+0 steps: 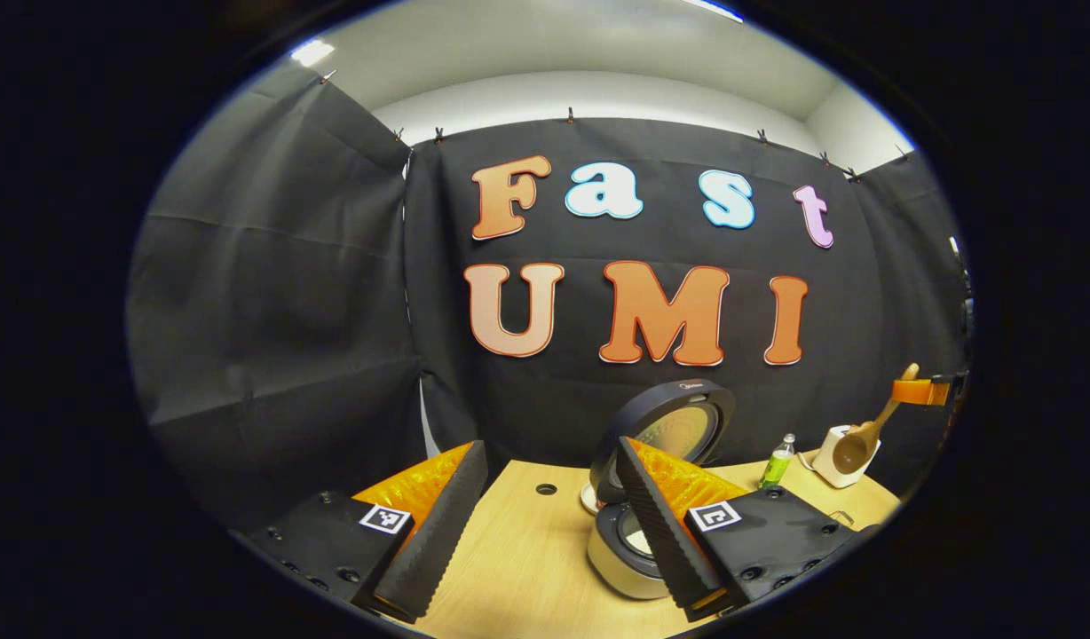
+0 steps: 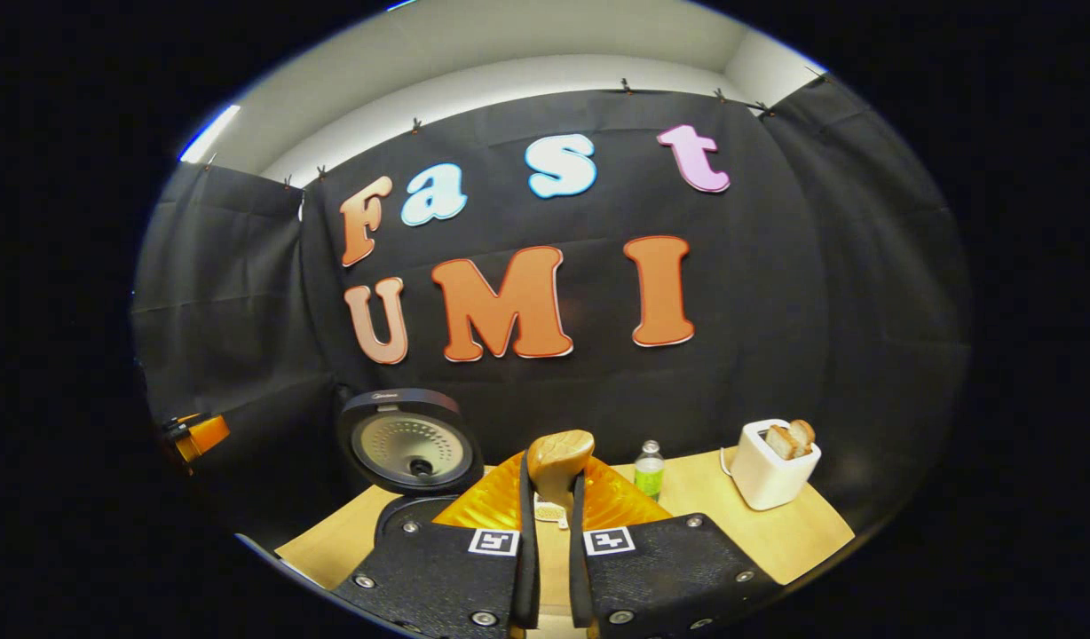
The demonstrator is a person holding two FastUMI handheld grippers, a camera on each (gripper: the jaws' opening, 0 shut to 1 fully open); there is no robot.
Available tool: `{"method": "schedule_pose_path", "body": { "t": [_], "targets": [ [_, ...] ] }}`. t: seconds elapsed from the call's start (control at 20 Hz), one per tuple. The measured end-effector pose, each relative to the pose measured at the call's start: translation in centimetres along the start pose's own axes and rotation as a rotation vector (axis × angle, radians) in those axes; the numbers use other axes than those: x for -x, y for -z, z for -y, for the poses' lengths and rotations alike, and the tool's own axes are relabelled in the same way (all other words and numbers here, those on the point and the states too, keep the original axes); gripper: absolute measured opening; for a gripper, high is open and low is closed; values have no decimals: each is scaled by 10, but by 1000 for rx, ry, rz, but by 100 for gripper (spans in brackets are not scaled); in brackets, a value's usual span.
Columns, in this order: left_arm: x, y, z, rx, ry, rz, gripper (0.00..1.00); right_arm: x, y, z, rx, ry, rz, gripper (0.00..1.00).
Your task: Close the left gripper, press the button to open the rice cooker; take a wooden spoon from the chopstick holder with the right hand, scoop a spoonful of rice and pour it into the rice cooker, then put the wooden spoon back into the chopstick holder.
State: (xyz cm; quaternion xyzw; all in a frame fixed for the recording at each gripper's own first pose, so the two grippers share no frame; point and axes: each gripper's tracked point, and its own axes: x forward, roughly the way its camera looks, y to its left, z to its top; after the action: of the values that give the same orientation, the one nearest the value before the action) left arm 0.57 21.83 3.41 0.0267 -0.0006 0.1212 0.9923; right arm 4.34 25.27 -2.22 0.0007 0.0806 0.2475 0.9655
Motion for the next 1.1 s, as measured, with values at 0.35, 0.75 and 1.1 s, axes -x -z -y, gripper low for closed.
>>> {"method": "schedule_pose_path", "body": {
  "t": [0.35, 0.75, 1.1],
  "targets": [
    [18, -2, 22, -4, 4, -6, 94, 28, 56, 84, -113, 111, -81, 13],
    [43, -7, 24, -28, -44, -12, 94, 12, 150, 115, -251, 134, -211, 13],
    [59, -8, 19, -81, -87, -18, 94, -13, 207, 122, -337, 128, -284, 13]
  ]
}}
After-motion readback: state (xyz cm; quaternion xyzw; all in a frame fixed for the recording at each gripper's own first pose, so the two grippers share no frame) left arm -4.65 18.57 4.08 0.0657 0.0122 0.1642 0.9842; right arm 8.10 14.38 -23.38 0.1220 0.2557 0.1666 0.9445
